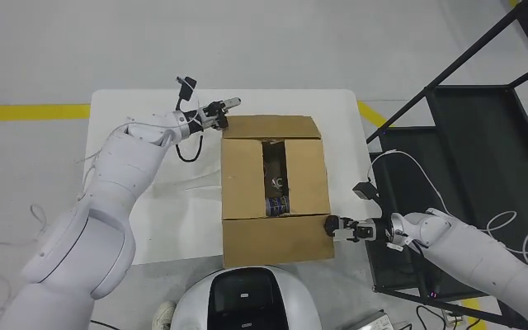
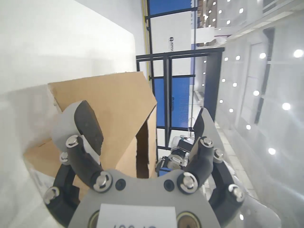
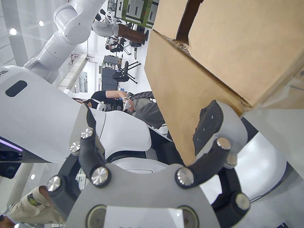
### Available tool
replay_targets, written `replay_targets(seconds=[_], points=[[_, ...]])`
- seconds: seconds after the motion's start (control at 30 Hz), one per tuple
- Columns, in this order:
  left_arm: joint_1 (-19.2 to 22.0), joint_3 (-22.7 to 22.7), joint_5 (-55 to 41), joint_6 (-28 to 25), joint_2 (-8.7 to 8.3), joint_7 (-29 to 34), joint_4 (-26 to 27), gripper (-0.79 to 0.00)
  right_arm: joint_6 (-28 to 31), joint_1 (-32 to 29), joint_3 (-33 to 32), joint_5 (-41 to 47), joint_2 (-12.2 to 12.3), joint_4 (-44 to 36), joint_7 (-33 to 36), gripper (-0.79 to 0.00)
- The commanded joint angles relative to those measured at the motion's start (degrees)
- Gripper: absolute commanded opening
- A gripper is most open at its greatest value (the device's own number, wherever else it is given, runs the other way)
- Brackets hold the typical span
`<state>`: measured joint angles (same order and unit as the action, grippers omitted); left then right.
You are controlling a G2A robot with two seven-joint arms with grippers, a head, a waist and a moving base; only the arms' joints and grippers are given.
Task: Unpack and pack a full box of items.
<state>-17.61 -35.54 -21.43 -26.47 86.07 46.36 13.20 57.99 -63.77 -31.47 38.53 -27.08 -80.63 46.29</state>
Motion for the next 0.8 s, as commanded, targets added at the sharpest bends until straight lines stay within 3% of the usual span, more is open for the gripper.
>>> replay_targets(seconds=[0.0, 0.37, 0.6, 0.77], points=[[0.30, 0.83, 3.10, 0.69, 0.19, -0.40, -0.42, 0.000, -0.07, 0.14, 0.18, -0.08, -0.01, 0.21, 0.07, 0.000], [2.27, 2.56, 12.24, -1.60, -0.10, -1.32, -2.35, 0.000, -1.42, 1.30, 1.02, -0.48, -0.71, 0.43, 1.41, 0.000], [4.70, 0.10, 11.40, -8.64, -2.24, -3.33, -4.23, 0.000, -2.14, 1.10, 1.21, -1.64, -0.62, -1.98, 2.14, 0.000], [4.95, -2.58, 8.02, -14.00, -4.33, 0.72, -4.68, 0.000, -2.10, -0.37, 0.60, -2.40, 0.48, -5.35, 2.10, 0.000]])
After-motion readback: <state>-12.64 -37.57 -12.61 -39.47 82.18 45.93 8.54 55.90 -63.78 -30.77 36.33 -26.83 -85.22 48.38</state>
